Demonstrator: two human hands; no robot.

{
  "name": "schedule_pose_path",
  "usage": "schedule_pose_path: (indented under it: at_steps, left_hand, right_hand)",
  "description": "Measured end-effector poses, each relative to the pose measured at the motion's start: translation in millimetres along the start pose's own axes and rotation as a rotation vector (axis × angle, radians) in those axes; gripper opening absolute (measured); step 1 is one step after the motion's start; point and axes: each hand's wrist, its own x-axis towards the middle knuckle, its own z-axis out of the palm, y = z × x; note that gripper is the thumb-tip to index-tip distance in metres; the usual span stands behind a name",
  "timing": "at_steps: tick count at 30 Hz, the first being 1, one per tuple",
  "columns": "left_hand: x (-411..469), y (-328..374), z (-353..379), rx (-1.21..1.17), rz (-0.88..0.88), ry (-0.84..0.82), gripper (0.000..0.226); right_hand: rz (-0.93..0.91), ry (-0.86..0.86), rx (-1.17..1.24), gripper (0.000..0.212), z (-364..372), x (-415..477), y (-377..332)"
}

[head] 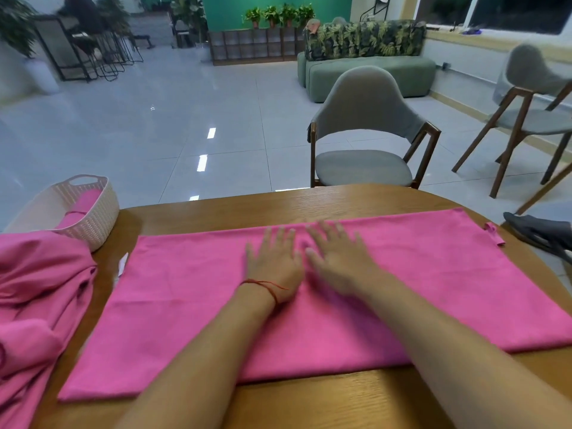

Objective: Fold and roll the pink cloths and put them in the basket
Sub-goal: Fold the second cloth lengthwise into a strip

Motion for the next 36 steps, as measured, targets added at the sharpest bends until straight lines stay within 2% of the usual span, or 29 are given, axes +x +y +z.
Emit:
schedule_pose_path:
  at_steps: [3, 7, 10, 12, 14, 17, 23, 26, 28, 30, 32, 34, 36]
  left_hand:
    - [7, 5, 12, 0.011, 0.022, -0.069, 0.062]
    - [8, -78, 1, 0.085, -0.016, -0.007, 0.064]
    - [7, -162, -18, 0.096, -0.141, 0.004, 0.065]
    - [4, -209, -29, 0.084, -0.222, 0.009, 0.073]
    - [1, -237, -37, 0.113, -0.278, 0.029, 0.078]
    - [4, -245, -42, 0.116, -0.318, 0.022, 0.063]
    - [26, -240, -53, 0.134, -0.373, 0.007, 0.062]
    - [20, -200, -50, 0.178, -0.388, 0.121, 0.062]
    - [5, -132, -36, 0.098, -0.260, 0.149, 0.061]
    - [-14, -51, -15, 0.030, -0.081, 0.070, 0.060]
    - [-34, 7, 7, 0.000, 0.015, -0.034, 0.060]
    - [-49, 16, 20, 0.041, 0.012, -0.059, 0.061]
    - [-67, -16, 20, 0.107, -0.005, -0.037, 0.064]
  right_hand:
    - [-0.045, -0.042, -0.019, 0.063, 12, 4, -5]
    - [-0.009, -0.040, -0.077, 0.076, -8, -5, 74]
    - [0.137, 0.009, -0.127, 0.086, -28, -19, 152]
    - [0.271, 0.061, -0.138, 0.092, -42, -30, 205]
    - [0.400, 0.064, -0.153, 0.097, -51, -37, 240]
    - [0.475, 0.035, -0.135, 0.097, -55, -38, 253]
    - [0.490, 0.083, -0.178, 0.094, -60, -20, 239]
    - [0.423, 0.166, -0.217, 0.085, -55, -17, 188]
    - [0.290, 0.110, -0.133, 0.078, -41, -18, 118]
    - [0.101, 0.021, -0.047, 0.068, -23, -26, 40]
    - [-0.039, -0.030, 0.012, 0.060, -2, -40, -22]
    - [-0.058, -0.038, 0.008, 0.059, 14, -58, -42]
    - [-0.030, -0.033, -0.015, 0.060, 17, -79, -21]
